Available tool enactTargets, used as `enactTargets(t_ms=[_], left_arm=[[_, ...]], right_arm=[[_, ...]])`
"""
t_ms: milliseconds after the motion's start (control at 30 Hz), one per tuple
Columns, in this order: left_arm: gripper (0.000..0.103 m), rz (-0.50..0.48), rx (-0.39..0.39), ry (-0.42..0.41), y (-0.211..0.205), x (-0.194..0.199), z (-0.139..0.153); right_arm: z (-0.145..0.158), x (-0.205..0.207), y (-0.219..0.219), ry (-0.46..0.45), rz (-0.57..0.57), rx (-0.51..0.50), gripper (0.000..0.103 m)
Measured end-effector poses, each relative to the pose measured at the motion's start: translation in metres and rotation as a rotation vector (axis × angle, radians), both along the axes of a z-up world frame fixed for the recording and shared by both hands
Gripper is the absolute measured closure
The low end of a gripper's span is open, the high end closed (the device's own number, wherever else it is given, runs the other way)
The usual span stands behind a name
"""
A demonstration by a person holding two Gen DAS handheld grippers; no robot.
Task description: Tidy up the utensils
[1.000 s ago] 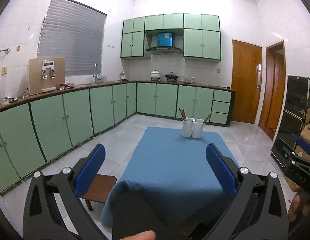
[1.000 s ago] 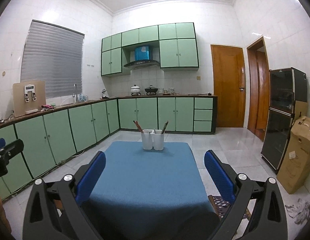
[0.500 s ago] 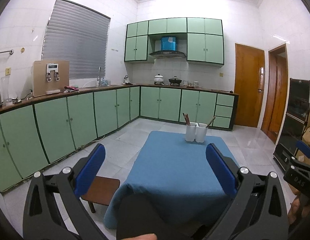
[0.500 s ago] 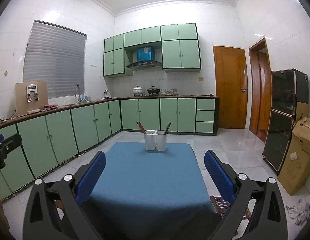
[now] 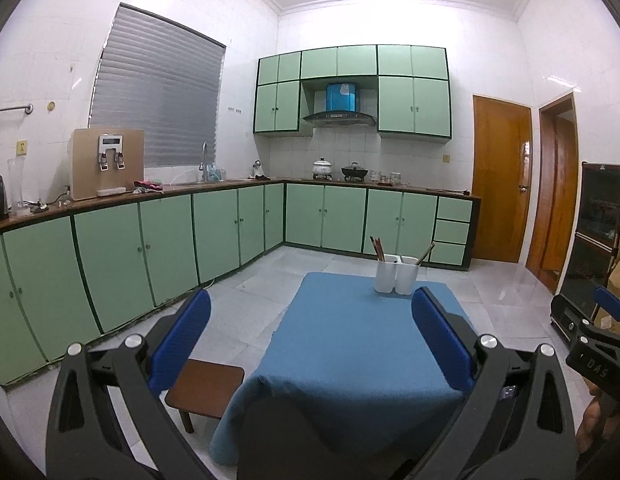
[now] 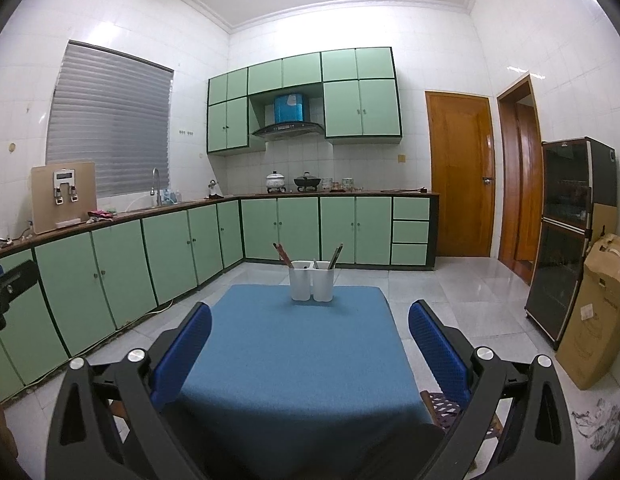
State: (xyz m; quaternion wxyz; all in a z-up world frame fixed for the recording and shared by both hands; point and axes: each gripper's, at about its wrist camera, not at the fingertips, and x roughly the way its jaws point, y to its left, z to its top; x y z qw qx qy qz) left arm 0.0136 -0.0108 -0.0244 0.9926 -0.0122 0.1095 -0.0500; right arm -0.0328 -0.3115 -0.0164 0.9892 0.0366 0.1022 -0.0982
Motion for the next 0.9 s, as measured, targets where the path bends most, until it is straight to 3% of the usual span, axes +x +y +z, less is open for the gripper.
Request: enactTargets(t_ms=[900], left_arm=[[0.005, 0.003, -0.006, 0.008, 0.0028, 0.003, -0.0015]], right_arm=[[0.0003, -0.0051, -0.0003, -0.009, -0.005, 0.002, 0.006]])
